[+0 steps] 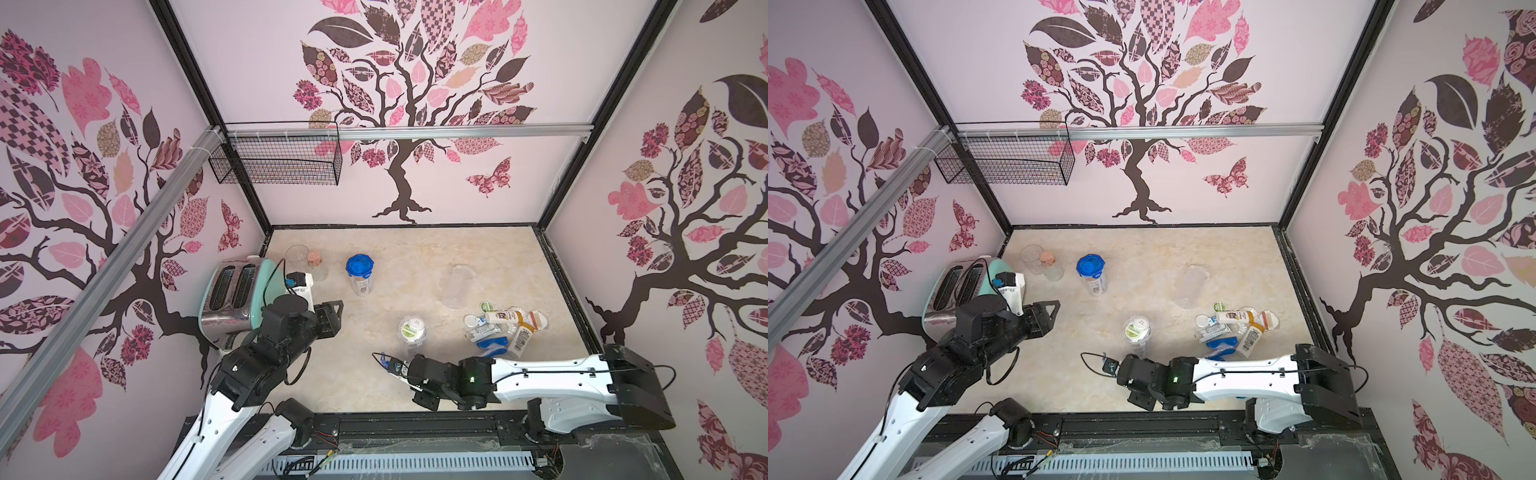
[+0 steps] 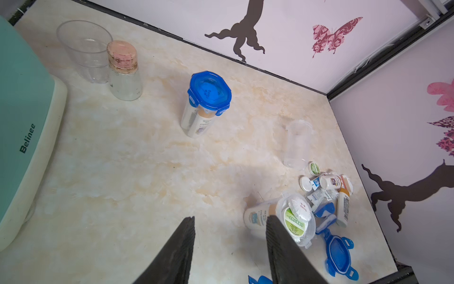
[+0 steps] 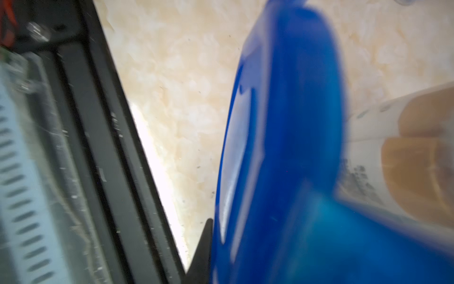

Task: Take out toiletry kits
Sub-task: Place the lid at the center of the board.

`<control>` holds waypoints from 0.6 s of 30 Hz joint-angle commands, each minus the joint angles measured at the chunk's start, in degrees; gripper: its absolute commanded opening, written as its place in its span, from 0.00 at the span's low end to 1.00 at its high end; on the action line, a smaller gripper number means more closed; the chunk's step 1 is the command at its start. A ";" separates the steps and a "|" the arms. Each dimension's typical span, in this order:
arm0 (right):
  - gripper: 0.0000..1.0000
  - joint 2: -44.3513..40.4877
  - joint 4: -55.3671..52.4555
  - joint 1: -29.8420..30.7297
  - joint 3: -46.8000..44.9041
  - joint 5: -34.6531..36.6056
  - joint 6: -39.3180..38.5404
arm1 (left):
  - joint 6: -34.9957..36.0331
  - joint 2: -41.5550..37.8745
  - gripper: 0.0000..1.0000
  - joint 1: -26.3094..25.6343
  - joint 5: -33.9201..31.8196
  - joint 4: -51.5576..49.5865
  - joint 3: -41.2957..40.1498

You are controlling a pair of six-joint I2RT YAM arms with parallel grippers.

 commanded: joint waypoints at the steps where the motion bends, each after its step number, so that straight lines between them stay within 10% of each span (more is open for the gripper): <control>1: 0.06 2.12 -5.02 2.29 1.99 13.12 -5.33 | 0.51 -1.13 0.51 0.20 -2.43 0.14 -2.35; 18: 0.23 10.56 -3.30 5.90 0.00 20.94 -10.27 | 0.88 1.62 0.52 1.19 1.72 1.89 -3.68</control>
